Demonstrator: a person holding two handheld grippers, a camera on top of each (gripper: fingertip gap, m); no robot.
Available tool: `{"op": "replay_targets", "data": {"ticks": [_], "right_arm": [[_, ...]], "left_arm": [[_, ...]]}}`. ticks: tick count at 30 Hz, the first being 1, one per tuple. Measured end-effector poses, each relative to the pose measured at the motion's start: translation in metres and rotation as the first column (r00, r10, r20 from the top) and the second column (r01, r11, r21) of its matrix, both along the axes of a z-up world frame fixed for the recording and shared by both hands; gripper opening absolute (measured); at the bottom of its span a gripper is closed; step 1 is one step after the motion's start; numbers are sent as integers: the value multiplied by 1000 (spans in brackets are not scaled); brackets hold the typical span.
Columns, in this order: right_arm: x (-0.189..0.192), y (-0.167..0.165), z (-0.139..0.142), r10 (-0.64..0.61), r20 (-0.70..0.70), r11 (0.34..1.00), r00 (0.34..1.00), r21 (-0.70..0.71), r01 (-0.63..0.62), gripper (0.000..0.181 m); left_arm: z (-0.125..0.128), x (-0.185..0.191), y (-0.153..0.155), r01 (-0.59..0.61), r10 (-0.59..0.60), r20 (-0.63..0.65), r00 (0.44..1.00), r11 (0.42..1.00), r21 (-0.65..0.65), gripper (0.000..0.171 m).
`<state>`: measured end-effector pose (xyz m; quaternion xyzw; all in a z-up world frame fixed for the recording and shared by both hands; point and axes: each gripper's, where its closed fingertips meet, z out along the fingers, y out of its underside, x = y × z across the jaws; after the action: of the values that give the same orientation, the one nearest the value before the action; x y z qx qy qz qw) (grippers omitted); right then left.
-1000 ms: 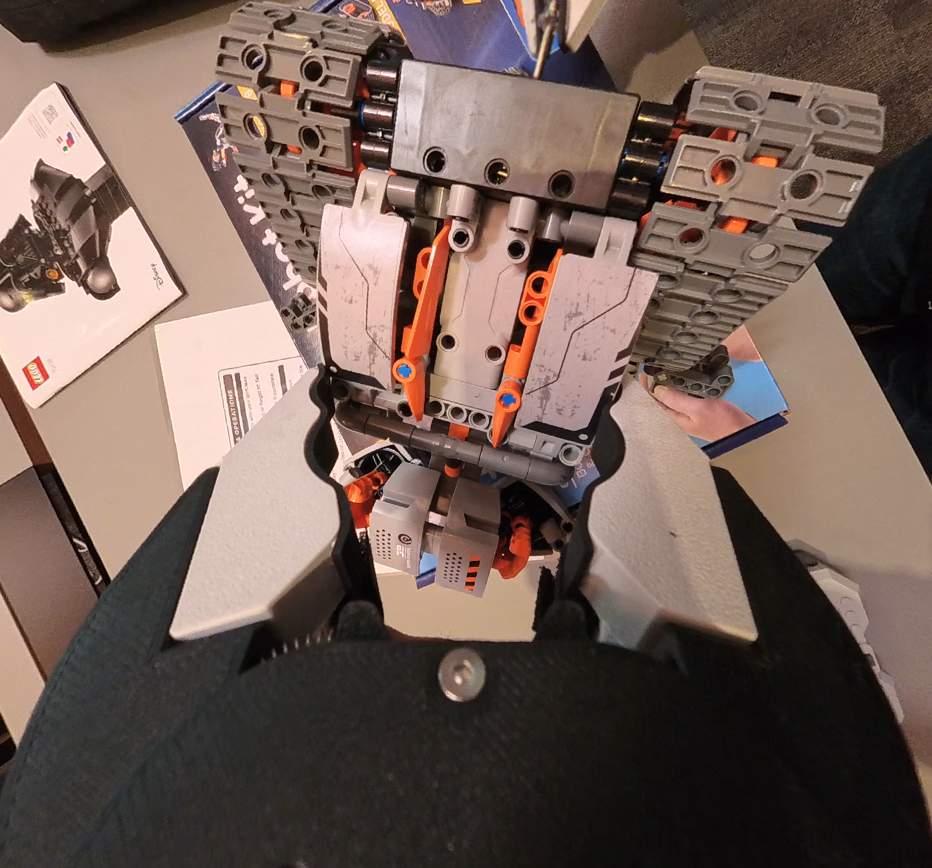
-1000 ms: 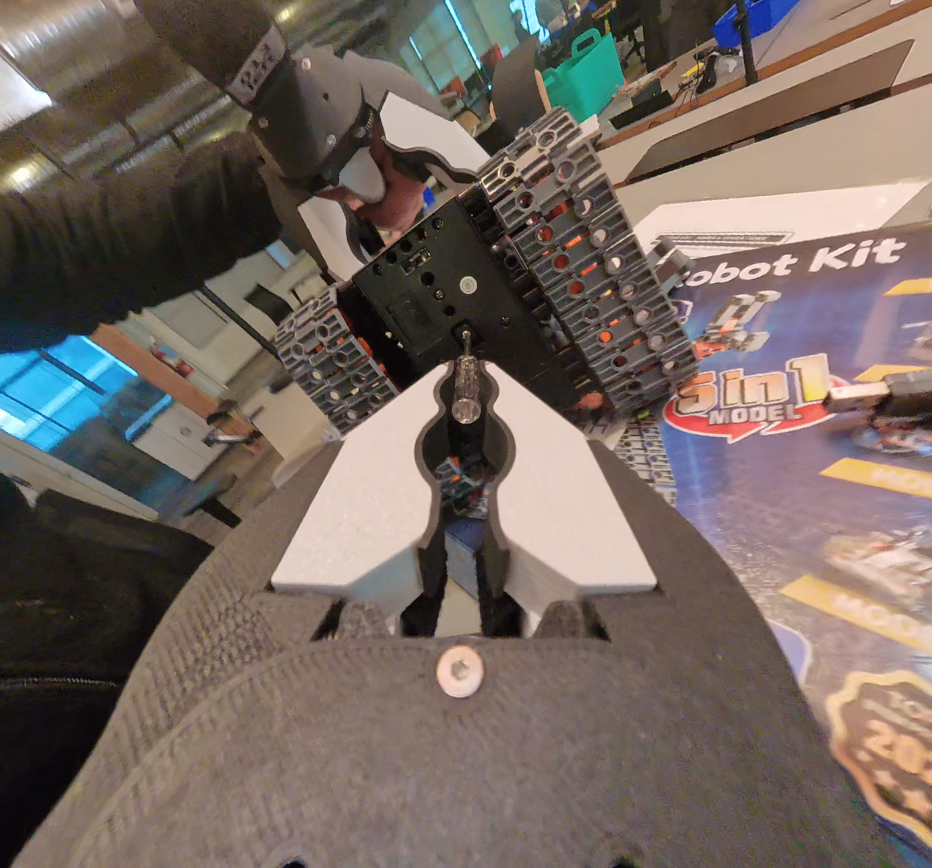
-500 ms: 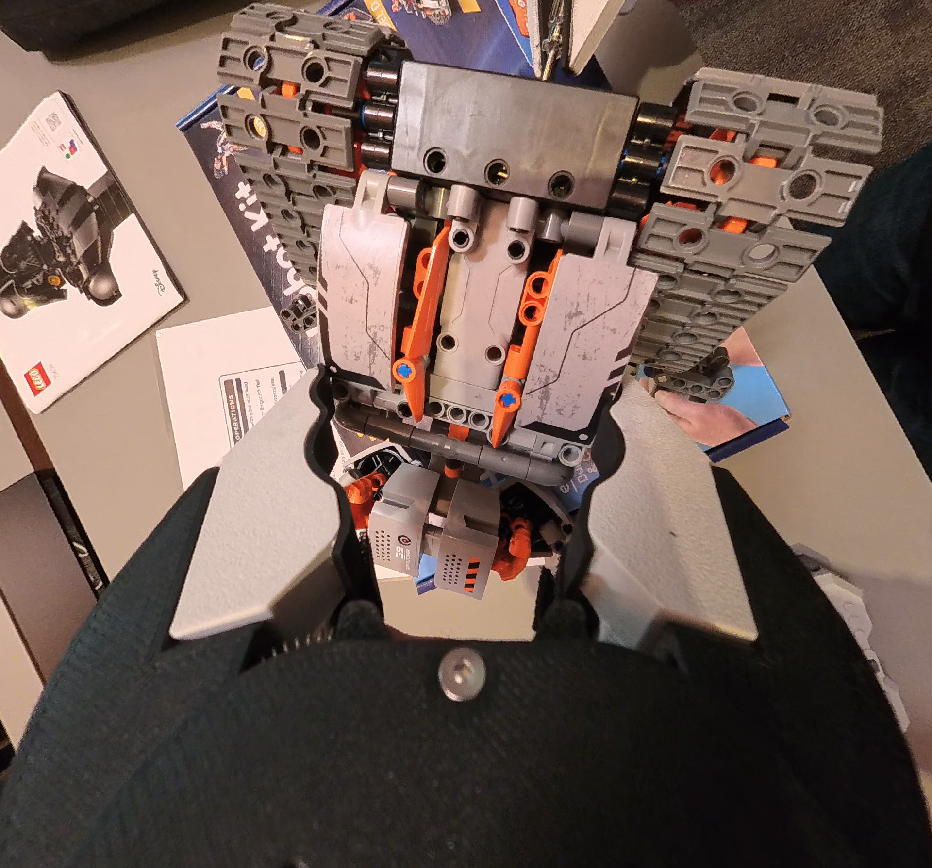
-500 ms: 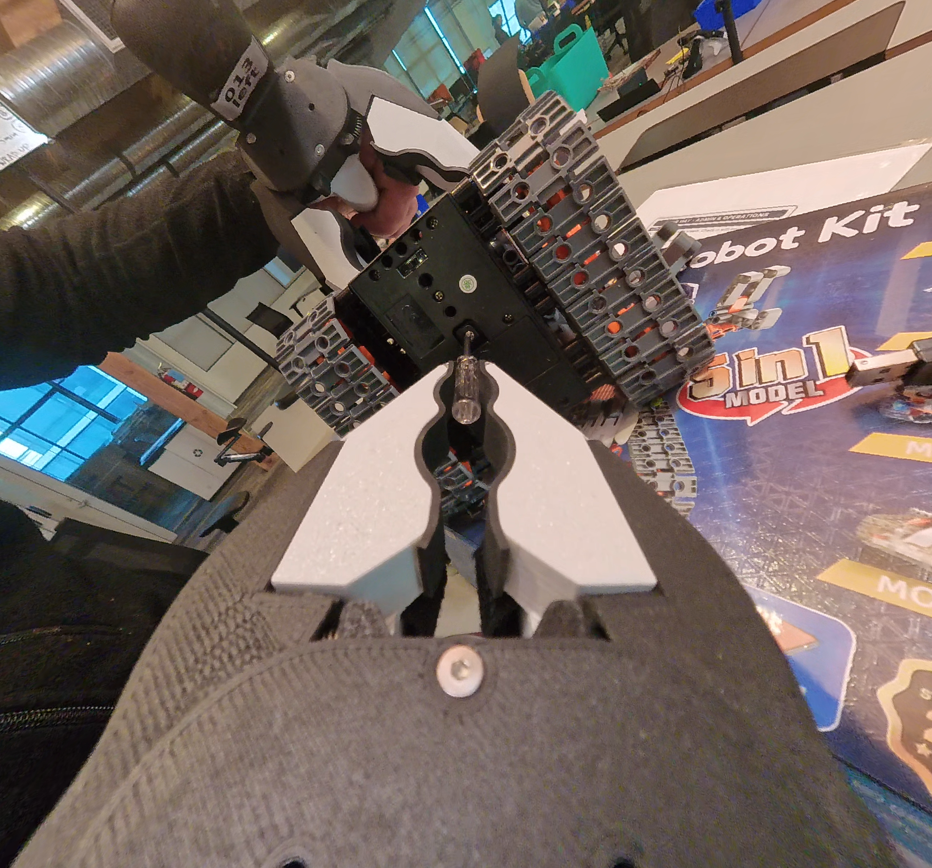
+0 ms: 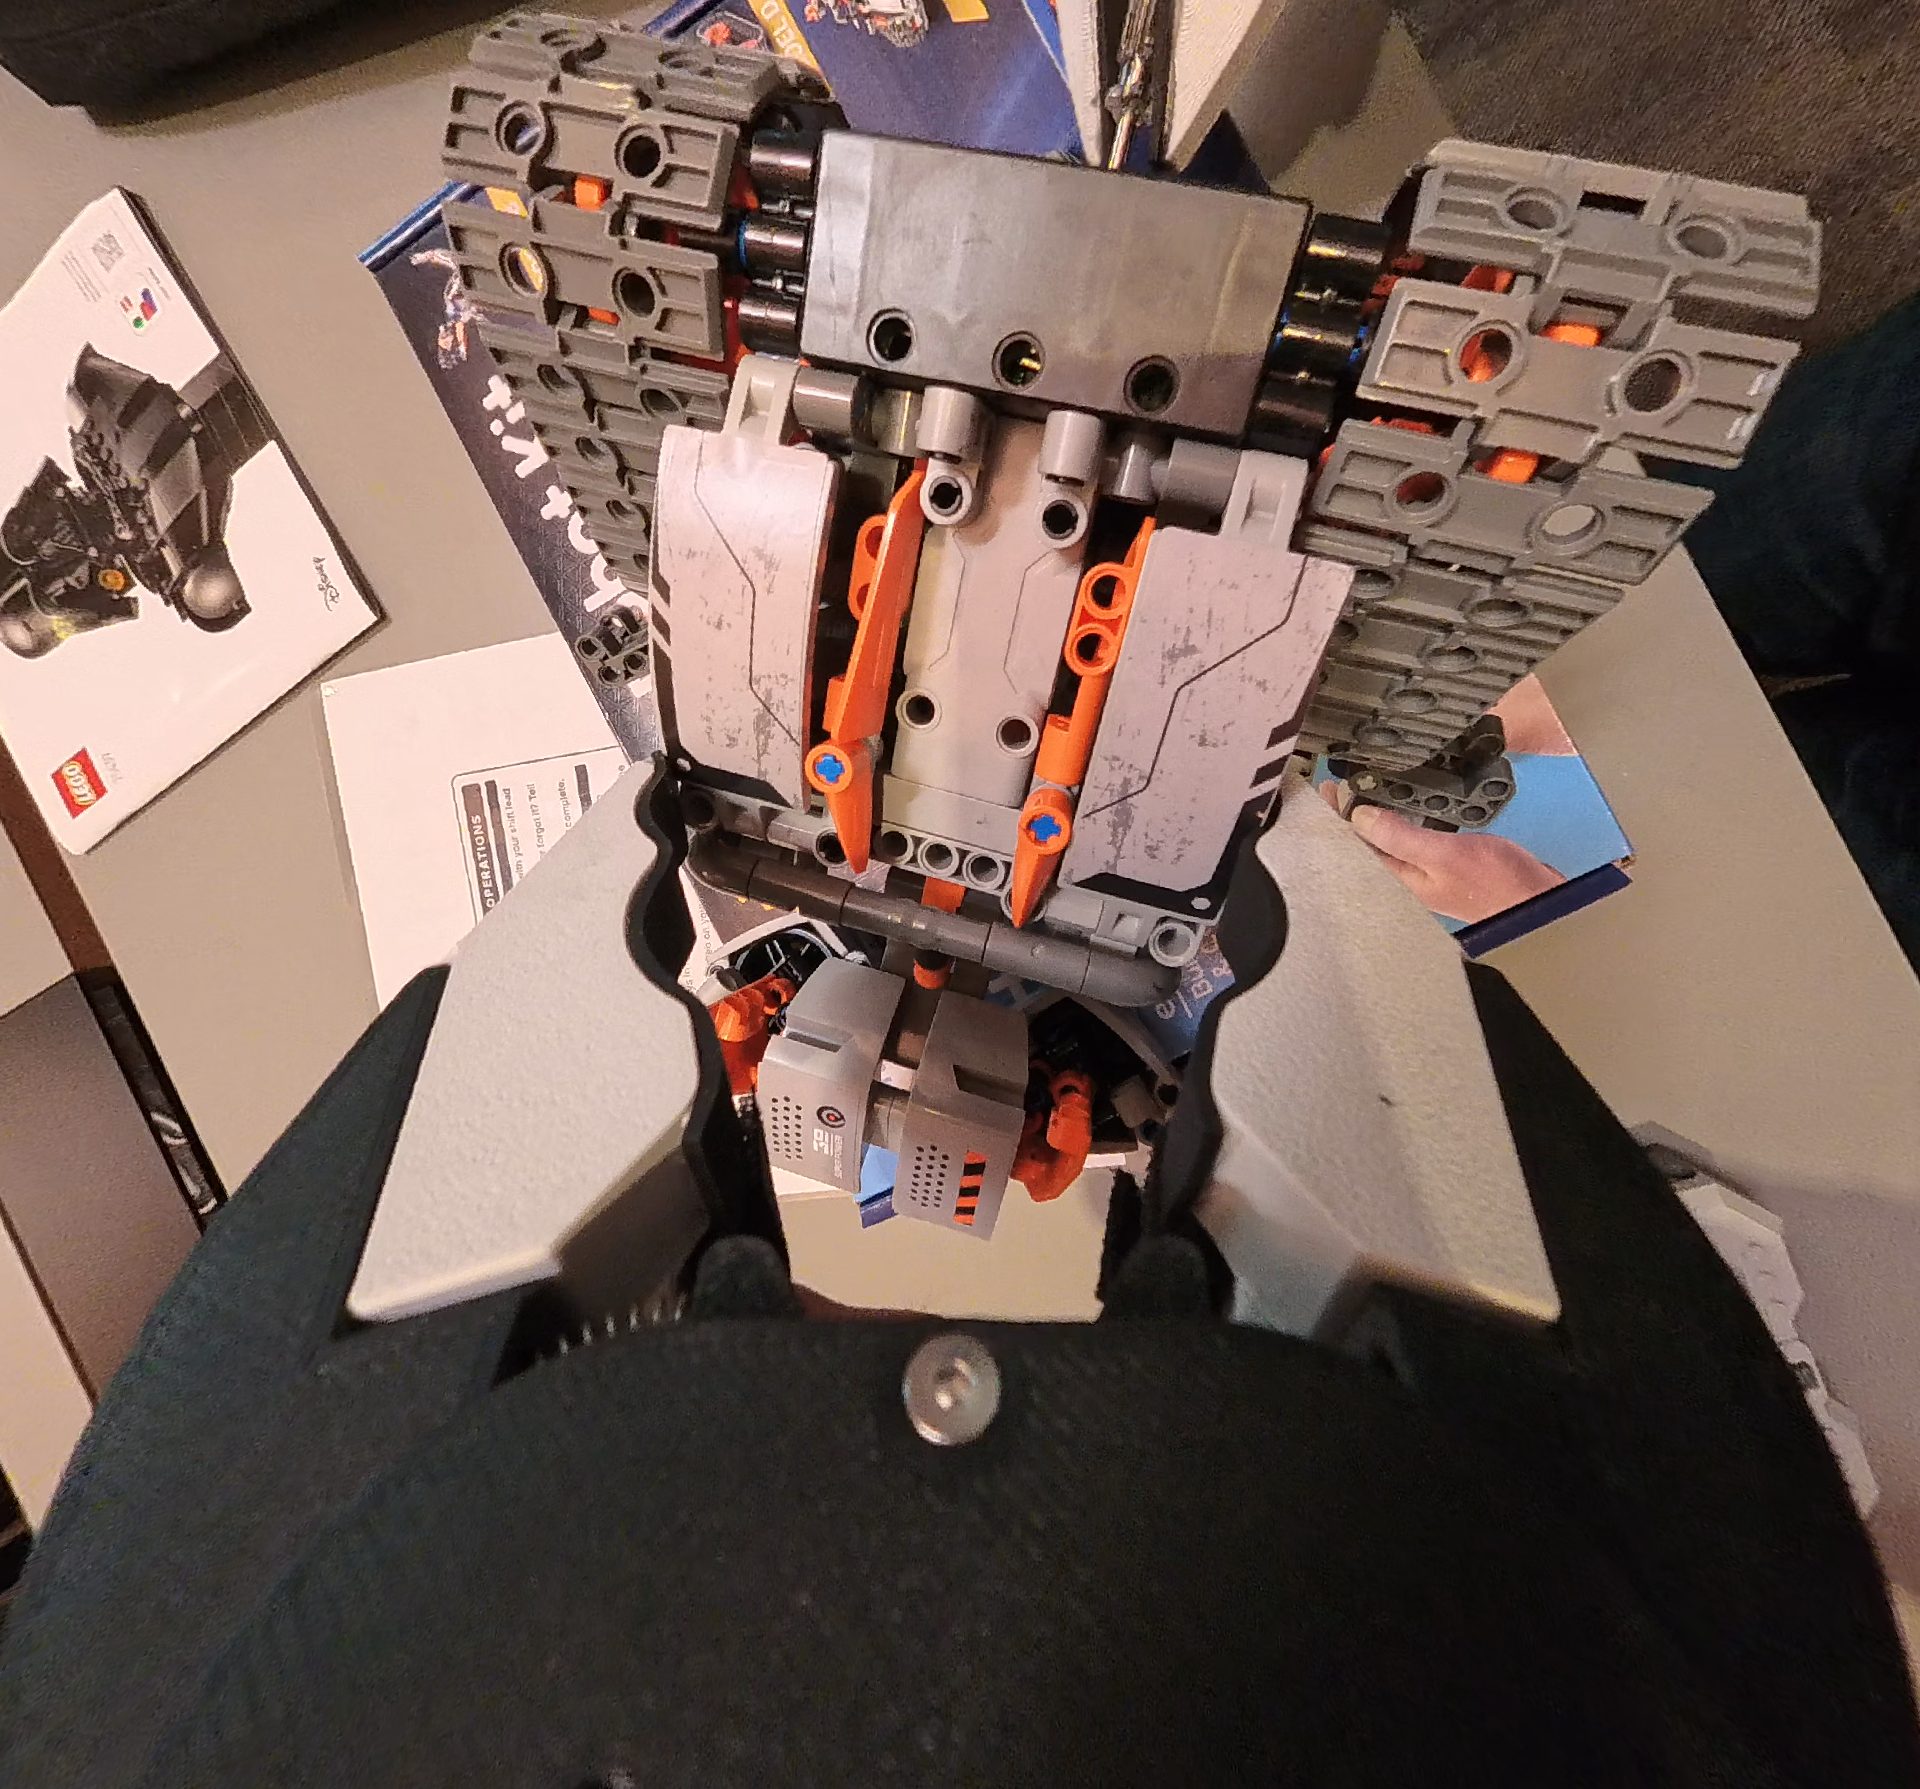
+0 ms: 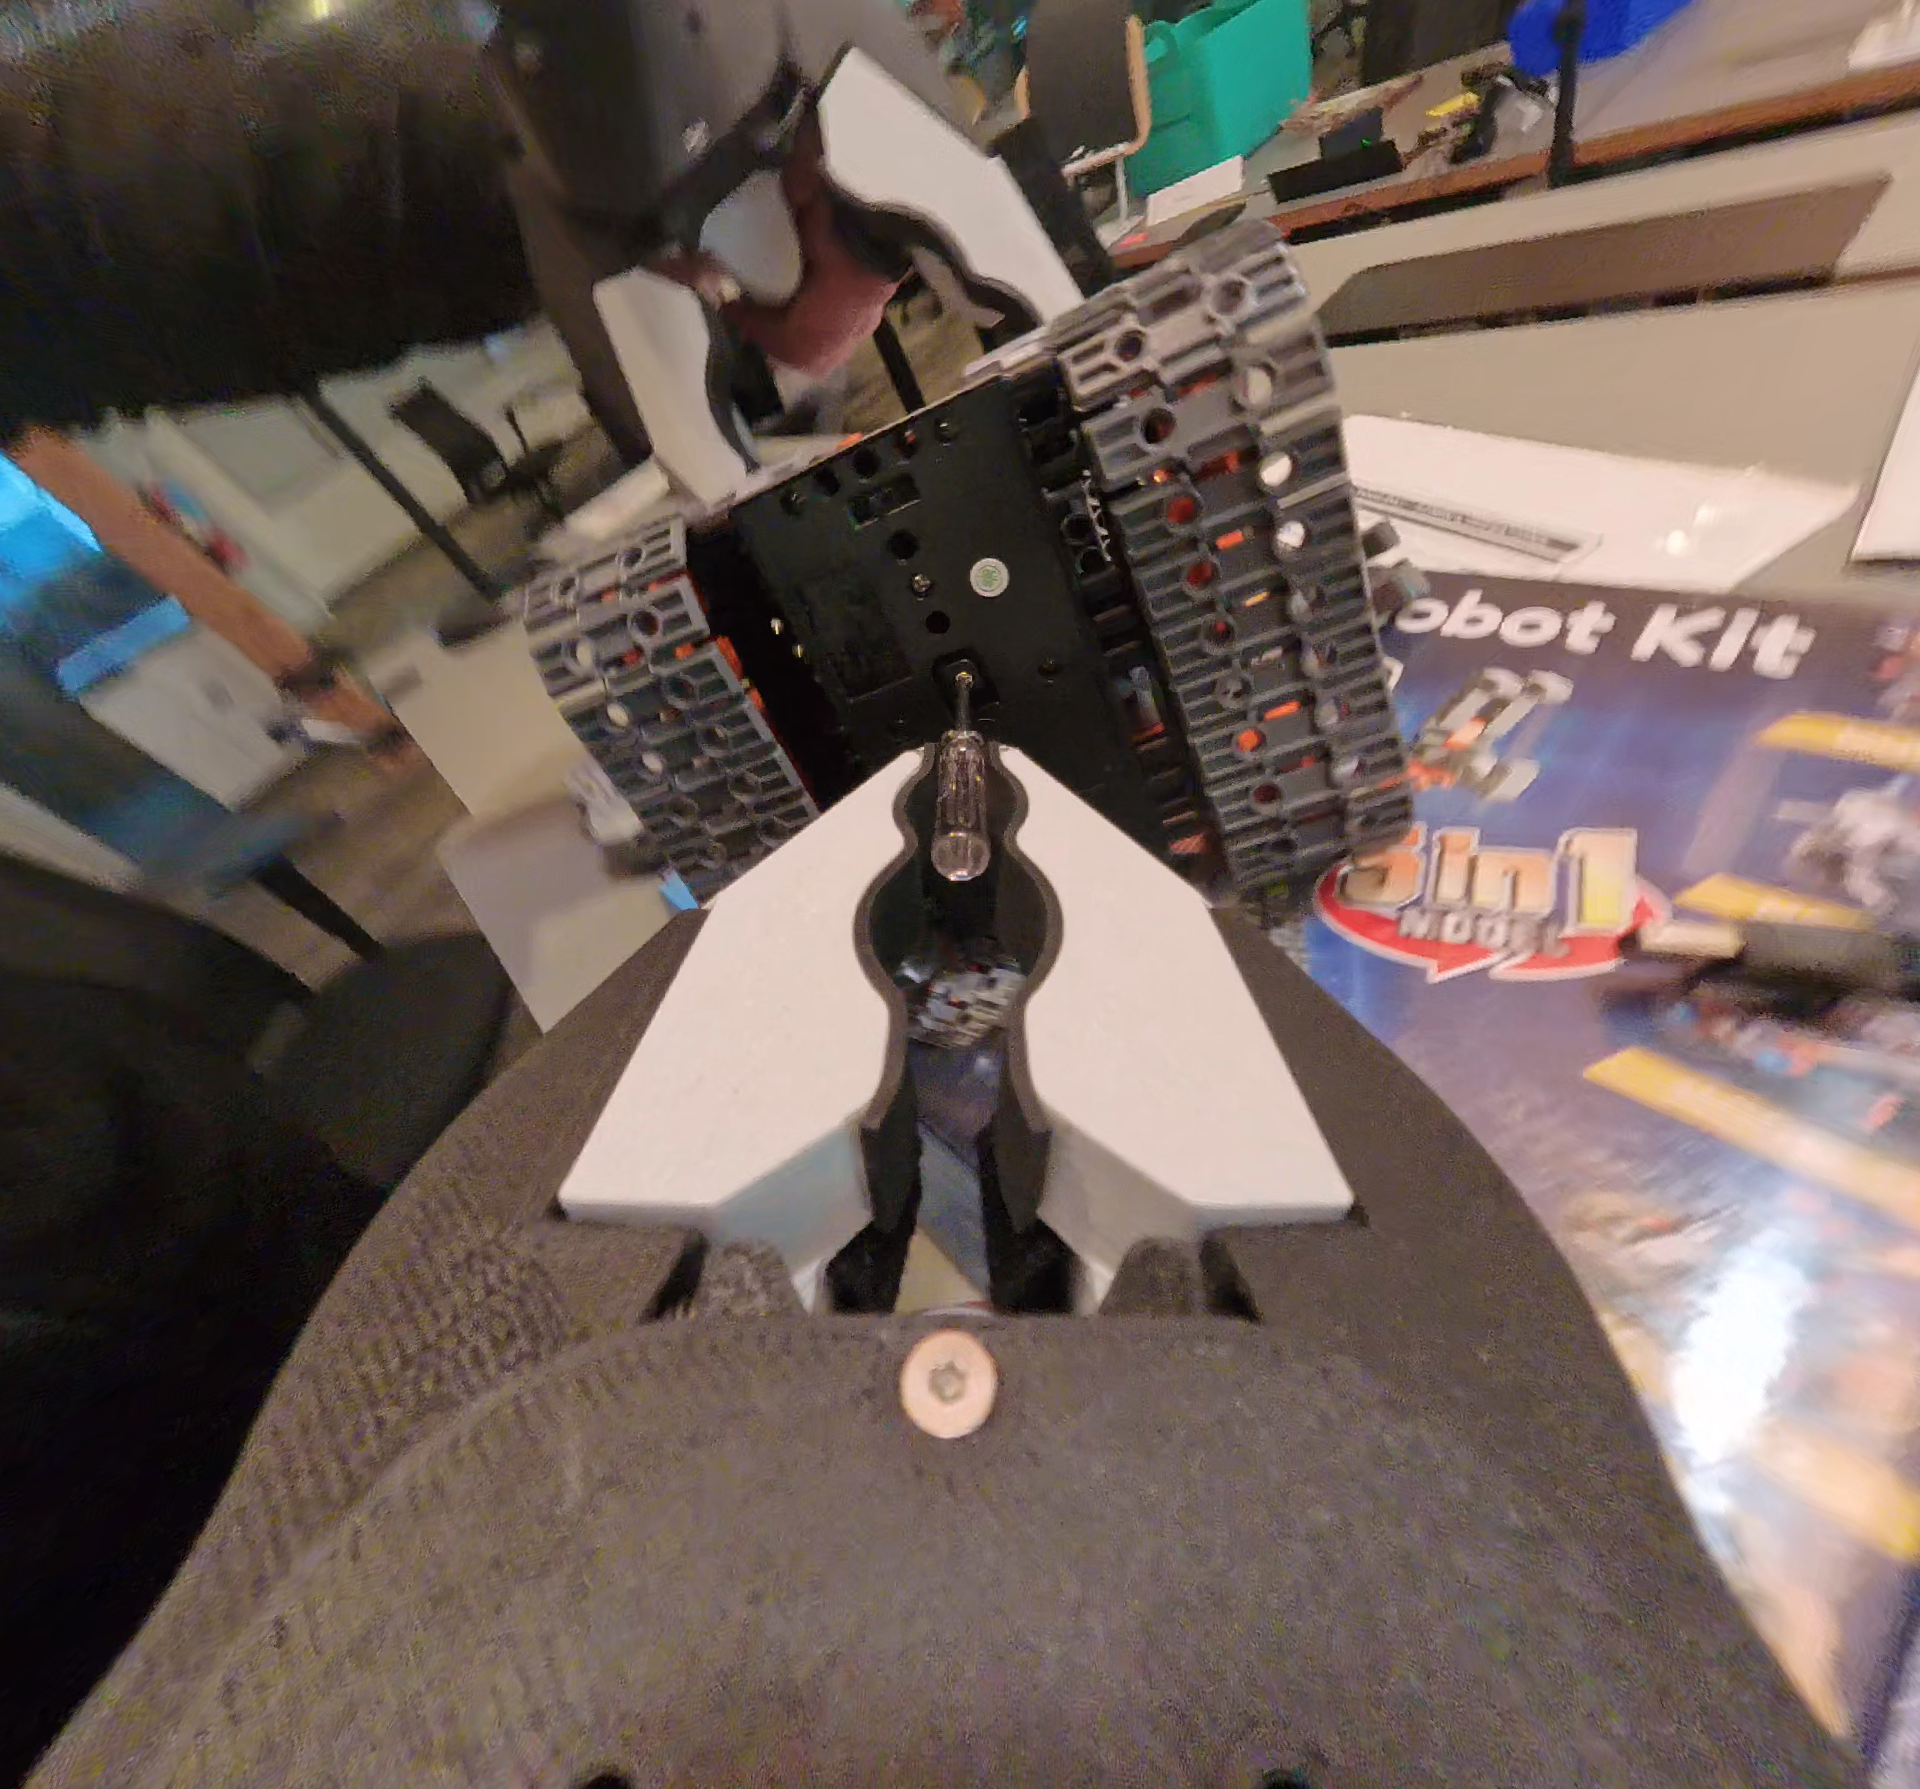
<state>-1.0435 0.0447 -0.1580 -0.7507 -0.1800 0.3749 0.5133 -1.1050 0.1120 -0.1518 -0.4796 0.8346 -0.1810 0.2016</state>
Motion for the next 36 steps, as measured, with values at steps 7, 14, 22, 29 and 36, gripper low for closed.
{"op": "replay_targets", "data": {"ticks": [7,14,22,29,36], "right_arm": [[3,4,-4,71,583,902,809,310,-302,4],[18,33,-13,-351,915,622,200,387,-681,5],[31,22,-17,-188,926,796,328,340,-501,5],[39,-9,-22,5,653,963,757,201,-180,5],[46,-44,-15,8,270,997,963,69,-27,5]], "left_arm": [[-14,-10,-10,1,-1,0,1000,1000,-4,102],[-14,-11,-15,26,-26,-11,1000,1000,0,102],[-14,-9,-11,-8,8,16,1000,1000,-17,102],[-15,-10,0,-43,43,-7,999,999,23,113],[13,-22,16,-93,96,-19,995,990,106,114]]}}
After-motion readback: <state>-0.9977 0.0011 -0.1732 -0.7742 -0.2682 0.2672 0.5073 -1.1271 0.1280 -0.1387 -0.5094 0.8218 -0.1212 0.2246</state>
